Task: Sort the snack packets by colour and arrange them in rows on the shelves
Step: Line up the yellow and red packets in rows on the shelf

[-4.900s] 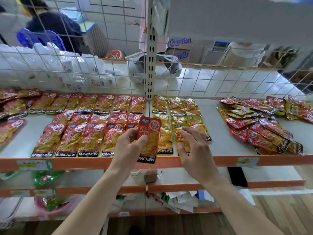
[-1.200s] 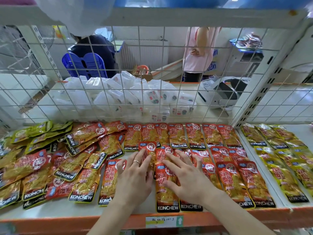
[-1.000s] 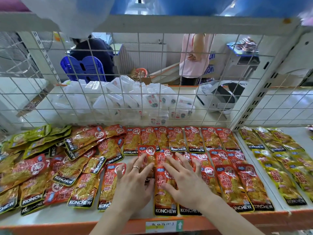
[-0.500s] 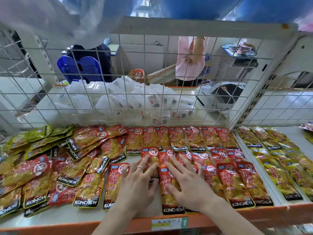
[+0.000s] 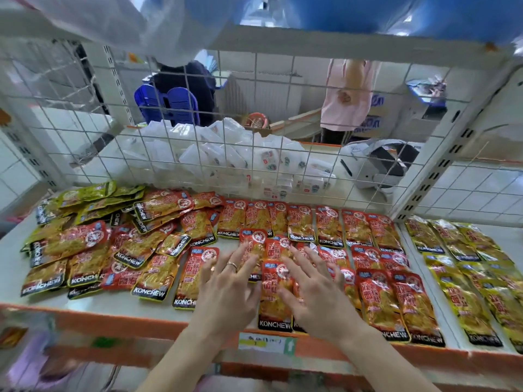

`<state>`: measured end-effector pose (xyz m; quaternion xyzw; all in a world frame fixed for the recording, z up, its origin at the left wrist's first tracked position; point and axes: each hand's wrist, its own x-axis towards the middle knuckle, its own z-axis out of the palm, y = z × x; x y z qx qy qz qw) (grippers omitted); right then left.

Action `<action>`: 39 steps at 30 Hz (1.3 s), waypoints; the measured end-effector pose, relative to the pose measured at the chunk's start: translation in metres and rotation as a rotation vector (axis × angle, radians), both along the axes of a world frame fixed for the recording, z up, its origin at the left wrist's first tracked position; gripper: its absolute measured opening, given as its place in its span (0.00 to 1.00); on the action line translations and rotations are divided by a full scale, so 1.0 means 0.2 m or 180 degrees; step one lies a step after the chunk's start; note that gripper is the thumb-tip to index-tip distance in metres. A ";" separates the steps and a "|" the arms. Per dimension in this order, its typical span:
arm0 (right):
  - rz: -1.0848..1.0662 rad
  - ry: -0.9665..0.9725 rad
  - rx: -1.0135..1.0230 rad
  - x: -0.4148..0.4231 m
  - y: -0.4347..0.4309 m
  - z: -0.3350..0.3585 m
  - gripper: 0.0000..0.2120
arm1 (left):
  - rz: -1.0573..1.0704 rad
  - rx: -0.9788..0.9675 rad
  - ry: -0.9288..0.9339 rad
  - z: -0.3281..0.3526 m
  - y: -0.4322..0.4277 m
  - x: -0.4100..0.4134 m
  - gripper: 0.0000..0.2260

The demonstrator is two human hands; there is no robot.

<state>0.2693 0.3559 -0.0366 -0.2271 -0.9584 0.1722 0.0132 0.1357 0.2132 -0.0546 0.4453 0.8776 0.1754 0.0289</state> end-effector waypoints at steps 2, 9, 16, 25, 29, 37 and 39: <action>0.0133 0.0122 0.0058 0.02 0.00 0.03 0.29 | 0.0054 -0.0028 0.0073 0.03 -0.01 0.06 0.32; 0.0617 0.0820 -0.0059 0.09 -0.06 0.11 0.27 | 0.0484 0.0085 0.0298 0.15 -0.15 0.24 0.25; 0.1096 0.1139 -0.0322 0.08 -0.21 0.15 0.27 | 0.1063 0.0266 0.0403 0.23 -0.38 0.41 0.26; 0.1367 0.1189 -0.0340 0.01 -0.47 0.21 0.30 | 0.1411 0.0323 0.0453 0.27 -0.66 0.41 0.28; 0.1398 0.1223 -0.0244 -0.10 -0.63 0.23 0.30 | 0.1408 0.0358 0.0423 0.29 -0.82 0.29 0.28; 0.1224 0.1054 -0.0175 -0.35 -1.04 0.24 0.31 | 0.1271 0.0493 0.0474 0.29 -1.23 -0.03 0.28; 0.1148 0.1057 -0.0094 -0.42 -1.12 0.22 0.31 | 0.1220 0.0526 0.0442 0.27 -1.30 -0.10 0.30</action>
